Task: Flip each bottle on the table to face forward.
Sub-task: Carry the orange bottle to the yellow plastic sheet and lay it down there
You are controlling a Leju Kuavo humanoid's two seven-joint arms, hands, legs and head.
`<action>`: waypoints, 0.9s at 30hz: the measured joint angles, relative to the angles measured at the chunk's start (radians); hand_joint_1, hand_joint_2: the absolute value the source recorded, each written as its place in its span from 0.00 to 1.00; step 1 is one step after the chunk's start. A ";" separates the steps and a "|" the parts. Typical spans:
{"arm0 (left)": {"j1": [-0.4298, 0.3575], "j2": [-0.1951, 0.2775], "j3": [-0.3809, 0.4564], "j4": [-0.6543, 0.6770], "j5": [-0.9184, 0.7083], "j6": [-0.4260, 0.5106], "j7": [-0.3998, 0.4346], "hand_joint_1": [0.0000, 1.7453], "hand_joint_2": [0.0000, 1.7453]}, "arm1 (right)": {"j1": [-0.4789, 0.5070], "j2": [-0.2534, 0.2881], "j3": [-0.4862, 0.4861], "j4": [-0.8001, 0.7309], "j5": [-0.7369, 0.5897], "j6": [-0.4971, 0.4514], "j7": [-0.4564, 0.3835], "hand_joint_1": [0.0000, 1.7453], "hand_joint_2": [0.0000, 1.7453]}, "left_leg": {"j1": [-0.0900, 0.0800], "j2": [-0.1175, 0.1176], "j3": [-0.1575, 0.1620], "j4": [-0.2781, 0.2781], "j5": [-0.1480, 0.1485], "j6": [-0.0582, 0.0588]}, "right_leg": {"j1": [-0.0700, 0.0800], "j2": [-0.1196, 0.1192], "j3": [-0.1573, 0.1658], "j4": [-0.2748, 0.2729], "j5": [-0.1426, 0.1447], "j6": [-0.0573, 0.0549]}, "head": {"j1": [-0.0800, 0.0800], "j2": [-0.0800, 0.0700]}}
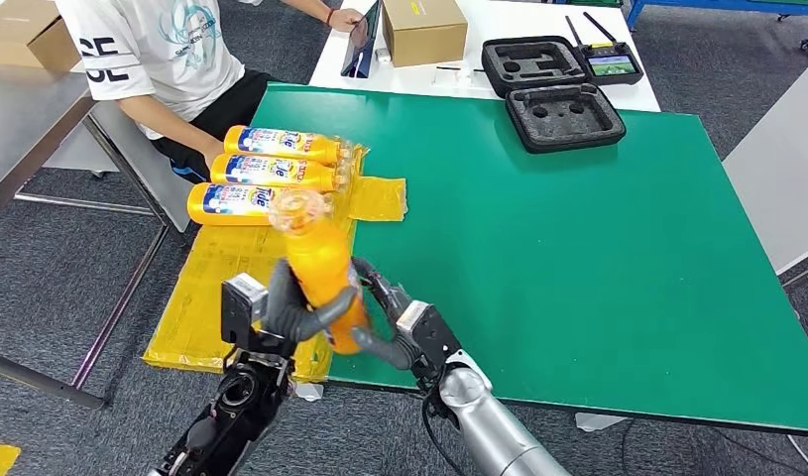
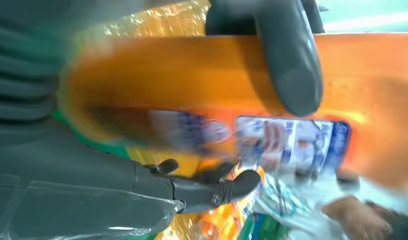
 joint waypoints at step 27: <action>-0.266 0.189 0.074 0.290 -0.862 0.118 0.155 1.00 1.00 | 0.139 -0.022 0.052 -0.445 -0.163 -0.026 0.000 0.00 0.00 | 0.000 0.000 0.000 0.000 0.001 0.000 | 0.000 0.000 0.000 0.000 0.001 0.000 | 0.000 0.000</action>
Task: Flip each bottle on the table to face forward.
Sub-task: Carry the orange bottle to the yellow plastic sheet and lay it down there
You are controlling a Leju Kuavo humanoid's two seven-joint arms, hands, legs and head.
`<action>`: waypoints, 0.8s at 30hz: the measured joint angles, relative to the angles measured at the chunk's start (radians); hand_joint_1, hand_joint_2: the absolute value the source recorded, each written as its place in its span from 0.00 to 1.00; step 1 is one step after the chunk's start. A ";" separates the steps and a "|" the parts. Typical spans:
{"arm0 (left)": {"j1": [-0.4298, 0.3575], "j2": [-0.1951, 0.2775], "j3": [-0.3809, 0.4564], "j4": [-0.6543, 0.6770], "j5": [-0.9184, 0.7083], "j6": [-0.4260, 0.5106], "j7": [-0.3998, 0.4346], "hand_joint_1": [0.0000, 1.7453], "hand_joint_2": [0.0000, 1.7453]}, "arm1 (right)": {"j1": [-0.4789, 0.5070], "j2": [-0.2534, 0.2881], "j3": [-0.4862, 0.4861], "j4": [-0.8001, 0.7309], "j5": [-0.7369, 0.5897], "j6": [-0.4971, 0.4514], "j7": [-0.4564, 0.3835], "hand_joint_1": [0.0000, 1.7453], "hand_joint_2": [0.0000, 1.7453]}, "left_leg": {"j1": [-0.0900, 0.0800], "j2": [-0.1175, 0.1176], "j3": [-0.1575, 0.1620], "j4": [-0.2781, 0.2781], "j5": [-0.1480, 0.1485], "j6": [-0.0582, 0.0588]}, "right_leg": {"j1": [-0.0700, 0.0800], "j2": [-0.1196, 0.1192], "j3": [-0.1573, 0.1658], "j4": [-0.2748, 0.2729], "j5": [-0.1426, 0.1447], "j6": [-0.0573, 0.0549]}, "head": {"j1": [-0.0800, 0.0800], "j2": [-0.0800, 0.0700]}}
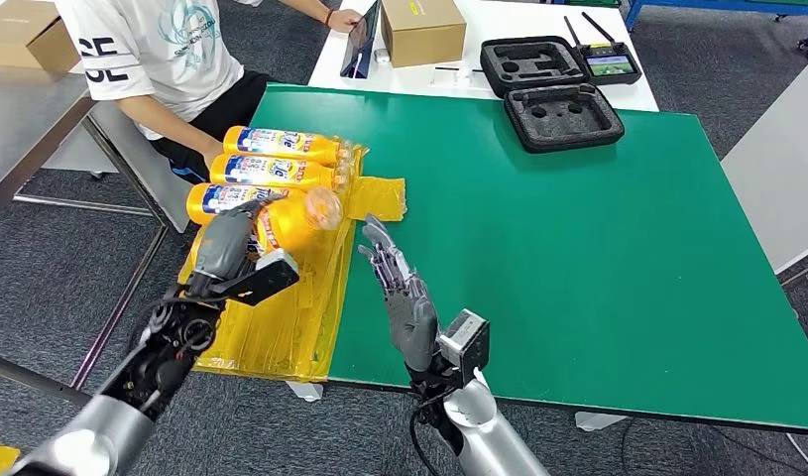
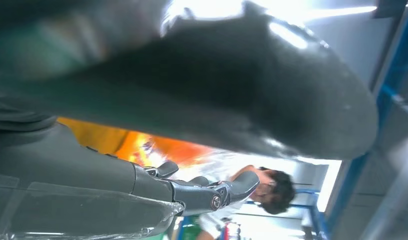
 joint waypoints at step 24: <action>-0.322 0.054 -0.297 0.421 -0.068 -0.442 -0.063 1.00 1.00 | 0.012 0.001 0.011 -0.011 -0.052 0.086 0.000 0.00 0.00 | 0.000 0.000 0.000 0.000 0.000 0.000 | 0.000 0.000 0.000 0.000 0.000 0.000 | 0.000 0.000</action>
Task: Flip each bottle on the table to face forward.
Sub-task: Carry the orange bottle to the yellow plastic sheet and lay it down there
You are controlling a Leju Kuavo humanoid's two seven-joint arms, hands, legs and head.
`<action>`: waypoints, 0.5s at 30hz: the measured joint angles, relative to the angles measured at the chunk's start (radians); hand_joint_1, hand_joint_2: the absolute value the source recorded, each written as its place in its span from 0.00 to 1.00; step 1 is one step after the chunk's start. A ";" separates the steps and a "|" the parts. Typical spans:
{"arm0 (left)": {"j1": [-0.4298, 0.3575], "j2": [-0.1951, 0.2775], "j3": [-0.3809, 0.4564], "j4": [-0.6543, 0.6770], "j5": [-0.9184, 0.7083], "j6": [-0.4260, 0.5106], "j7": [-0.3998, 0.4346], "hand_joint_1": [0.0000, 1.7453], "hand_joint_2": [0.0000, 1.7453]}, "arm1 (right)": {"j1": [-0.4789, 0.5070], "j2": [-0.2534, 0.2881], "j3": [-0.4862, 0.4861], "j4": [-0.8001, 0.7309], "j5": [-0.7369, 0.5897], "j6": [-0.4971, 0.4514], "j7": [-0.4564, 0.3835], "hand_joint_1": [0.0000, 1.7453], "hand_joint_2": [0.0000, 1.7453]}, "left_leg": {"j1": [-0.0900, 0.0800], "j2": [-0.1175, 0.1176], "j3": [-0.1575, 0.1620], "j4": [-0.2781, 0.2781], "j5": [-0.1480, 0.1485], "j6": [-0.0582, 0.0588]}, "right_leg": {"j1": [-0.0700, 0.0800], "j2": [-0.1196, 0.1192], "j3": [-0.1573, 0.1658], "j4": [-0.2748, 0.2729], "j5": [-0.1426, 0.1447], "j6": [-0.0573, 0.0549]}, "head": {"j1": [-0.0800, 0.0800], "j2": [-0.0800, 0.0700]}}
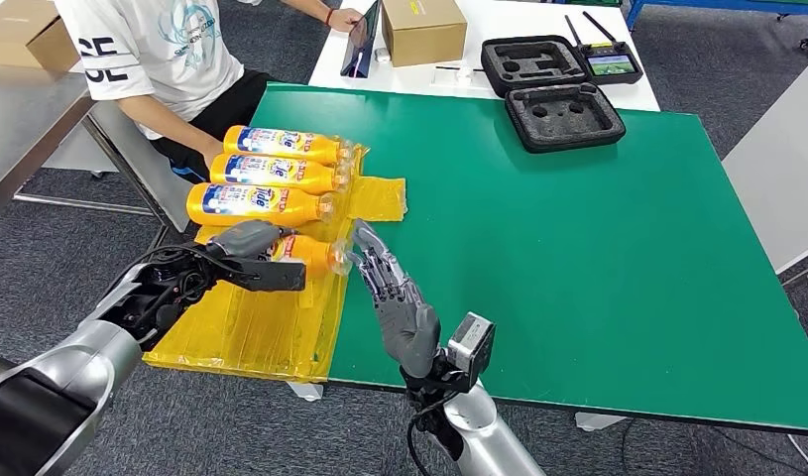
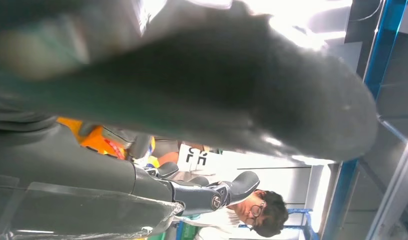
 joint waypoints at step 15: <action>-0.017 -0.007 -0.112 0.123 -0.026 -0.038 0.010 0.94 1.00 | -0.013 0.003 -0.003 0.077 -0.029 0.036 0.000 0.00 0.00 | 0.000 0.000 0.000 0.000 0.000 0.000 | 0.000 0.000 0.000 0.000 0.000 0.000 | 0.000 0.000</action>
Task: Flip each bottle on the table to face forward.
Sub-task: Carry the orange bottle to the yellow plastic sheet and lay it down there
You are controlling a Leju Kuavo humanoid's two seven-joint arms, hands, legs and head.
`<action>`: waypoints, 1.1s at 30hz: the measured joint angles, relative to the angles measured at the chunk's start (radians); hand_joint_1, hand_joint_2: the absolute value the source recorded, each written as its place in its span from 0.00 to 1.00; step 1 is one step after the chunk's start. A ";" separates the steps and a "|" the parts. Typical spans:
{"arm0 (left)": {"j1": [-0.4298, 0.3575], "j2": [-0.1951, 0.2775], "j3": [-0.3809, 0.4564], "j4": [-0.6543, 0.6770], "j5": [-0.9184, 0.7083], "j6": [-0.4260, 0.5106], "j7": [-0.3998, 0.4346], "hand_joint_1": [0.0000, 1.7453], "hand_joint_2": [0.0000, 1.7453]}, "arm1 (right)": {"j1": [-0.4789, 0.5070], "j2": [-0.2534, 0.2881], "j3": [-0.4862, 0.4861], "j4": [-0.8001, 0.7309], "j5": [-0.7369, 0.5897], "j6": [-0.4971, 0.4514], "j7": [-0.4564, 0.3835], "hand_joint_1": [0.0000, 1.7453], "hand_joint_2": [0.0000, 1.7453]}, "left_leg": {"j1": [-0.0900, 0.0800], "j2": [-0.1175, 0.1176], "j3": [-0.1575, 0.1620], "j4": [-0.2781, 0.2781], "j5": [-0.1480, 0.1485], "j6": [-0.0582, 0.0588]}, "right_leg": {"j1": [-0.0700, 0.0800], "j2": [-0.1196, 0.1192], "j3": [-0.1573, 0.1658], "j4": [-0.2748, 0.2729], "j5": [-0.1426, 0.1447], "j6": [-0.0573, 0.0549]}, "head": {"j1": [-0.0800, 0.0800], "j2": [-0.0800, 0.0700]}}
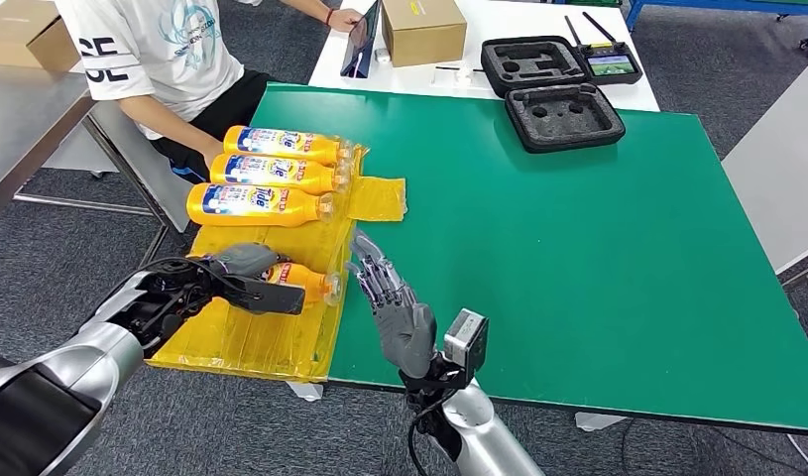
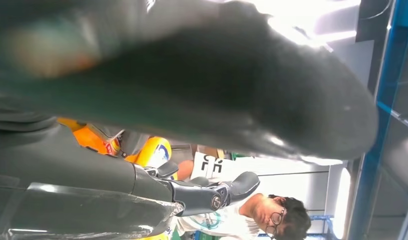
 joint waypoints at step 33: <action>0.028 -0.006 0.097 0.018 0.265 -0.102 -0.166 0.00 0.00 | -0.027 0.019 0.005 0.072 0.001 -0.024 0.004 0.00 0.00 | 0.000 0.000 0.003 0.000 0.000 0.000 | 0.000 0.000 0.004 0.000 0.000 0.000 | 0.000 0.000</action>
